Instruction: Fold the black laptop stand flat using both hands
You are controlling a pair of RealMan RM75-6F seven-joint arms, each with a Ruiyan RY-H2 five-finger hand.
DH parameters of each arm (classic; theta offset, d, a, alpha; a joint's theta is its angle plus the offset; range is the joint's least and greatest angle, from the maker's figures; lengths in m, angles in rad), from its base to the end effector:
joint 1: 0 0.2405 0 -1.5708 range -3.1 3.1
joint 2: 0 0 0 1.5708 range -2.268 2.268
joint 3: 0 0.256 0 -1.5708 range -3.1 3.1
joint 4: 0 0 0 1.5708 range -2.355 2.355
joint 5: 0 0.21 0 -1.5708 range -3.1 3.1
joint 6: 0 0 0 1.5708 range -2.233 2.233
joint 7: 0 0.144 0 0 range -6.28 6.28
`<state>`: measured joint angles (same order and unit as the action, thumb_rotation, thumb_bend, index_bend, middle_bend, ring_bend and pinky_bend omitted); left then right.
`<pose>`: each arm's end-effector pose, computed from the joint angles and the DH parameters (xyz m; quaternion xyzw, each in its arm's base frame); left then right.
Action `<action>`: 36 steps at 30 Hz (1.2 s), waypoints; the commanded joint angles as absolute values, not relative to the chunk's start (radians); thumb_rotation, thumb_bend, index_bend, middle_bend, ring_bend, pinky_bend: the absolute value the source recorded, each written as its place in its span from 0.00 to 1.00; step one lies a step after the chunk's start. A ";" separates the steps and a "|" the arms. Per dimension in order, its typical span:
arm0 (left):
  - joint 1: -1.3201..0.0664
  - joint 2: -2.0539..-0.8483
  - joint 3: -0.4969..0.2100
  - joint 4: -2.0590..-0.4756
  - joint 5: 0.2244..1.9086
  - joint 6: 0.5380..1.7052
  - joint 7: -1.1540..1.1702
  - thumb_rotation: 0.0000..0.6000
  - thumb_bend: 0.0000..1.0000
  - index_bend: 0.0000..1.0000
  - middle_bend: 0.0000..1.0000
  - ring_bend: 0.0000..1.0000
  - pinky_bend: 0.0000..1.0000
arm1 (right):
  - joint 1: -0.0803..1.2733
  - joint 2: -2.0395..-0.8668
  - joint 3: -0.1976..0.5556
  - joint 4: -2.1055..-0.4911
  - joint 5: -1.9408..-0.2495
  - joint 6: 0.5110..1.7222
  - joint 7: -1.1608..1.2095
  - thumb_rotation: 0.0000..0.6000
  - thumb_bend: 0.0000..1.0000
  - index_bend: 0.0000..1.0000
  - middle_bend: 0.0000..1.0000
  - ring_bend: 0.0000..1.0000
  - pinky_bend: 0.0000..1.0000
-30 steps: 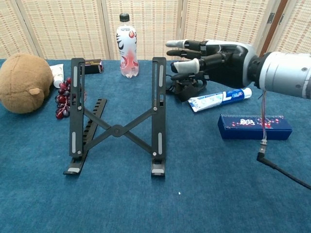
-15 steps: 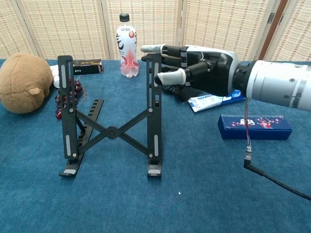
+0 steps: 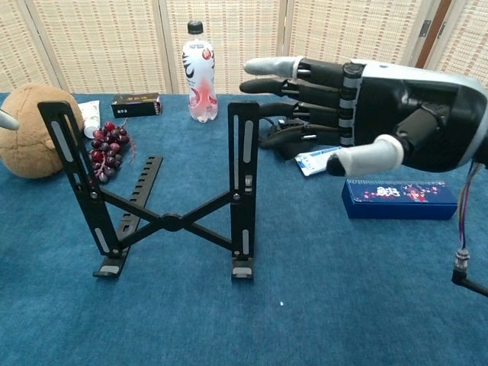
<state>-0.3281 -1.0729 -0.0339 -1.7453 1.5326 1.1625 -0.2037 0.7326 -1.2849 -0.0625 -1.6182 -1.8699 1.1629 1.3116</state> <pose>-0.2503 0.2341 0.1151 -0.6615 -0.4810 -0.4139 0.3997 -0.1297 -0.2640 0.0369 -0.5626 0.6588 -0.4890 0.1015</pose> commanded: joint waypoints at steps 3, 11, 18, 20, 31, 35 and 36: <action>-0.402 -1.073 -0.009 -1.727 1.602 1.078 -0.267 1.00 0.00 0.00 0.05 0.00 0.16 | 0.720 -1.256 -0.107 -1.667 -1.897 1.192 1.276 1.00 0.32 0.20 0.15 0.12 0.00; -0.454 -1.108 -0.005 -1.718 1.626 1.042 -0.263 1.00 0.00 0.00 0.05 0.00 0.16 | 0.708 -1.232 -0.138 -1.703 -1.899 1.246 1.248 1.00 0.32 0.20 0.15 0.12 0.00; -0.457 -1.114 0.002 -1.722 1.619 1.057 -0.263 1.00 0.00 0.00 0.05 0.00 0.16 | 0.723 -1.210 -0.158 -1.720 -1.899 1.236 1.254 1.00 0.32 0.20 0.15 0.12 0.00; -0.458 -1.116 0.008 -1.723 1.618 1.056 -0.261 1.00 0.00 0.00 0.05 0.00 0.16 | 0.728 -1.211 -0.167 -1.724 -1.915 1.242 1.257 1.00 0.32 0.20 0.15 0.12 0.00; -0.500 -1.143 0.026 -1.714 1.612 0.997 -0.273 1.00 0.00 0.00 0.05 0.00 0.16 | 0.710 -1.155 -0.167 -1.762 -1.934 1.357 1.243 1.00 0.32 0.20 0.15 0.12 0.00; -0.521 -1.173 0.027 -1.694 1.598 0.964 -0.272 1.00 0.00 0.00 0.05 0.00 0.16 | 0.702 -1.133 -0.164 -1.777 -1.927 1.380 1.233 1.00 0.32 0.20 0.15 0.12 0.00; -0.524 -1.181 0.029 -1.689 1.596 0.958 -0.269 1.00 0.00 0.00 0.05 0.00 0.16 | 0.701 -1.129 -0.164 -1.780 -1.926 1.383 1.231 1.00 0.32 0.20 0.15 0.12 0.00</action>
